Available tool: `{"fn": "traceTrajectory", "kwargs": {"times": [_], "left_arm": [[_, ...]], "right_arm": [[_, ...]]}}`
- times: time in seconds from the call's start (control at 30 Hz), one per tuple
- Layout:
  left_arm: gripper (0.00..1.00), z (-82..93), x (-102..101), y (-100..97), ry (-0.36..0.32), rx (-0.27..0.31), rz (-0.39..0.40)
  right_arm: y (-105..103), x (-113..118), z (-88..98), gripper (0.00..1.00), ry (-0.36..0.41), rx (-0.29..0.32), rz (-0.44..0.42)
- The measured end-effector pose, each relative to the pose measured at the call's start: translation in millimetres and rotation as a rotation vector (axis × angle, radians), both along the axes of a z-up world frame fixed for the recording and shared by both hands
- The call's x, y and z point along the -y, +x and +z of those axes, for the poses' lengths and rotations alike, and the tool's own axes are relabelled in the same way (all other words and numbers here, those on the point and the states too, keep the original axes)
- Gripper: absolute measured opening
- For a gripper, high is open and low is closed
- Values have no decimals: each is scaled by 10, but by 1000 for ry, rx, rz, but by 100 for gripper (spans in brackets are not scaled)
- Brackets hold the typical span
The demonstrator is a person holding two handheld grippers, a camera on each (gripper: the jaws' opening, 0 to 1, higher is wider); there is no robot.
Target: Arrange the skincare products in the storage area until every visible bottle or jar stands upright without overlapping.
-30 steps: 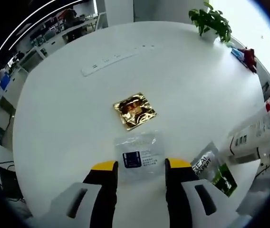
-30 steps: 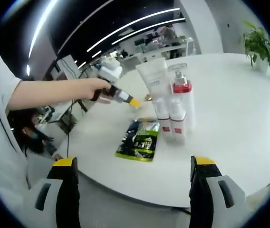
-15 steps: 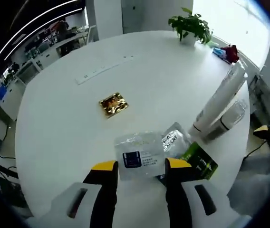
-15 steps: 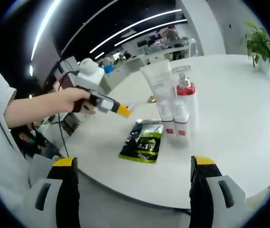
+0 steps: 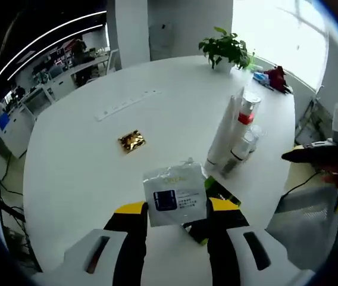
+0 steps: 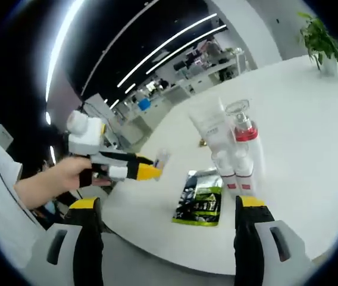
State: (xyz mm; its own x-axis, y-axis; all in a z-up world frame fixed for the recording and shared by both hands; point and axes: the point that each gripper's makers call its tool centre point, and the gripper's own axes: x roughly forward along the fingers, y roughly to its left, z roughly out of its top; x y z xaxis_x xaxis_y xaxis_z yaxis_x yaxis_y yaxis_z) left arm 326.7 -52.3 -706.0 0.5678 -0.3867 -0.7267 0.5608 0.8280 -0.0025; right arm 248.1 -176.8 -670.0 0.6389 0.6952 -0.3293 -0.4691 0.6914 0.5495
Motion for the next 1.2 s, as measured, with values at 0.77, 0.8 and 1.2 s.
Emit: {"fn": "traceTrajectory", "kwargs": {"times": [0.77, 0.8, 1.2], "left_arm": [[40, 630, 379, -921, 27, 204, -128], [40, 649, 392, -939, 27, 210, -131], [40, 742, 423, -1048, 35, 244, -135]], "right_arm": [[-59, -503, 244, 67, 268, -91, 59], [-77, -518, 246, 64, 266, -91, 68], [-308, -668, 402, 6, 348, -90, 156]]}}
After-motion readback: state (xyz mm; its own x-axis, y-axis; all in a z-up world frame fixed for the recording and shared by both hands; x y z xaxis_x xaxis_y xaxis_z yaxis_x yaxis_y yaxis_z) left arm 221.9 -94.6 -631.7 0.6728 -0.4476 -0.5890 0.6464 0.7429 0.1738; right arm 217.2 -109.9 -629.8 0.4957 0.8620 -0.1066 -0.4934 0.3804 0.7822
